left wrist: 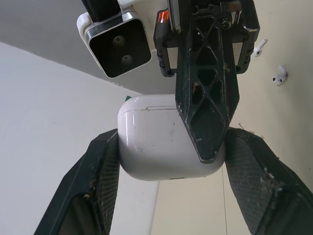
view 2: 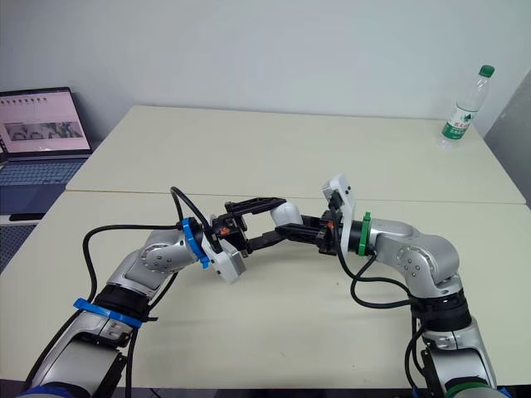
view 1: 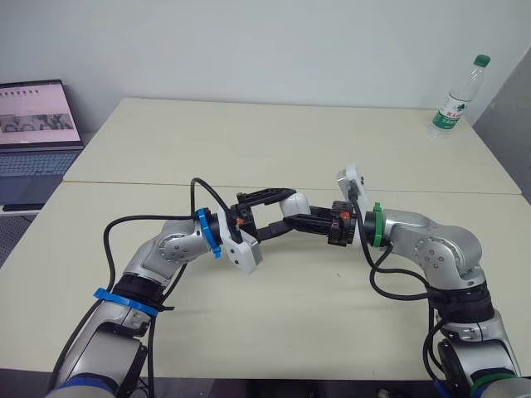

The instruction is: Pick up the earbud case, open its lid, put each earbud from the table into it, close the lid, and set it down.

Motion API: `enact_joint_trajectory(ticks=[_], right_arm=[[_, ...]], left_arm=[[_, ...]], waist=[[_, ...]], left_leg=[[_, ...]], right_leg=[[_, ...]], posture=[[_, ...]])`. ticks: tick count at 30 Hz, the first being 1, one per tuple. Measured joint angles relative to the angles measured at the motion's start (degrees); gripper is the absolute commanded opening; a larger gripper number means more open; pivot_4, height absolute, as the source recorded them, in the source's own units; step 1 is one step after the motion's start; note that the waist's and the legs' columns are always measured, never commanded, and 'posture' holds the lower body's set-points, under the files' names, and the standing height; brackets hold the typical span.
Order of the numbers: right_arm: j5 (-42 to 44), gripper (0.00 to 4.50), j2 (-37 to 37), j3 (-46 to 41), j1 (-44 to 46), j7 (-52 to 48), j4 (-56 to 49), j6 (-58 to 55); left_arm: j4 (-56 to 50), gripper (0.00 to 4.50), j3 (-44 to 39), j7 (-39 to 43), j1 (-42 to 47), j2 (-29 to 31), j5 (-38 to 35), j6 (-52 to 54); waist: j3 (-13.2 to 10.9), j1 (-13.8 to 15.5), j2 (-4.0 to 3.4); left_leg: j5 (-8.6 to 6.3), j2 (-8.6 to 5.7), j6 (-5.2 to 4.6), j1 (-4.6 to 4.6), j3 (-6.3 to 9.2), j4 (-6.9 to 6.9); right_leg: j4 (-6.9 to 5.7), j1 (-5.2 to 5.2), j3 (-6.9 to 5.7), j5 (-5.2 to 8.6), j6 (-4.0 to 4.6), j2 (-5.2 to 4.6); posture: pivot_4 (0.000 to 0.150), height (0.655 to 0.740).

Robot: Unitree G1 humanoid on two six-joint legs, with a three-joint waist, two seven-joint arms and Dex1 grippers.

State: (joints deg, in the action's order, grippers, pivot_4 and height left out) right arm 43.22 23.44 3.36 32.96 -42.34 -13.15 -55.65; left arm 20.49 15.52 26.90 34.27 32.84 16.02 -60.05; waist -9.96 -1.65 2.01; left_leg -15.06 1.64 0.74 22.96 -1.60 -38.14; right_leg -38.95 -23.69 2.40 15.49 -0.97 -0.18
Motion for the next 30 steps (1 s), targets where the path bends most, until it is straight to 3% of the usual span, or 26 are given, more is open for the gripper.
enact_joint_trajectory(ticks=[2,6,11,15,20,23,26,30], right_arm=[[-0.2,0.95,0.0,0.1,0.0,-0.1,0.0,0.1],[-0.1,0.85,-0.2,-0.1,0.1,-0.1,0.9,0.1],[-0.7,0.85,-0.2,-0.1,0.1,-0.1,1.6,1.4],[-5.2,0.85,0.1,0.6,0.2,1.0,3.1,5.5],[-18.4,0.85,1.2,7.5,0.4,3.7,8.0,14.6],[-23.5,0.85,1.0,11.7,1.5,3.2,9.3,18.6],[-26.8,0.85,-0.2,14.1,2.8,2.9,9.5,20.8],[-29.1,0.85,-2.8,16.0,4.4,3.1,9.7,20.9]], left_arm=[[0.0,3.49,0.0,0.0,-0.2,0.0,-0.2,0.1],[-1.8,4.5,0.5,2.3,-1.7,1.1,-2.2,1.1],[-5.0,4.5,0.5,6.5,-4.4,4.4,-8.6,5.6],[-13.0,4.5,-0.2,12.3,-7.3,9.6,-18.8,16.2],[-21.2,4.5,-1.7,24.5,-2.1,17.4,-35.1,48.1],[-20.8,4.5,-1.7,30.6,5.2,18.4,-39.5,64.7],[-19.7,3.91,-1.4,37.4,10.0,18.4,-40.1,71.3],[-15.8,2.58,0.0,45.1,13.1,17.1,-37.5,72.2]], waist=[[0.0,0.0,0.0],[0.0,-0.1,0.0],[0.0,-0.1,0.0],[0.0,-0.2,0.0],[0.0,-0.2,-0.01],[0.0,-0.2,0.0],[0.0,-0.3,0.0],[0.0,-0.2,0.0]], left_leg=[[0.0,0.0,0.0,0.0,0.0,0.0],[0.0,0.01,0.0,-0.01,-0.01,0.0],[0.0,0.03,0.0,-0.01,0.0,0.0],[0.0,0.03,0.0,0.0,0.02,0.0],[0.02,-0.01,0.0,-0.03,0.04,-0.05],[0.02,0.01,-0.01,0.0,-0.02,-0.1],[0.01,0.04,-0.01,0.0,-0.09,-0.05],[0.02,0.13,0.0,0.18,-0.06,-0.03]], right_leg=[[0.0,0.0,0.0,0.0,0.0,0.0],[-0.01,0.0,0.01,0.0,0.0,0.0],[-0.02,0.0,0.0,0.0,0.0,0.0],[-0.02,0.0,-0.01,0.0,0.0,0.0],[-0.04,0.0,-0.1,0.02,-0.03,0.27],[-0.02,-0.02,-0.07,0.03,-0.04,0.57],[-0.01,-0.09,0.0,0.03,-0.02,0.61],[-0.13,-0.37,-0.01,0.09,0.12,0.67]], posture=[[0.15,0.74],[0.15,0.74],[0.15,0.74],[0.15,0.74],[0.15,0.74],[0.15,0.74],[0.15,0.74],[0.15,0.74]])
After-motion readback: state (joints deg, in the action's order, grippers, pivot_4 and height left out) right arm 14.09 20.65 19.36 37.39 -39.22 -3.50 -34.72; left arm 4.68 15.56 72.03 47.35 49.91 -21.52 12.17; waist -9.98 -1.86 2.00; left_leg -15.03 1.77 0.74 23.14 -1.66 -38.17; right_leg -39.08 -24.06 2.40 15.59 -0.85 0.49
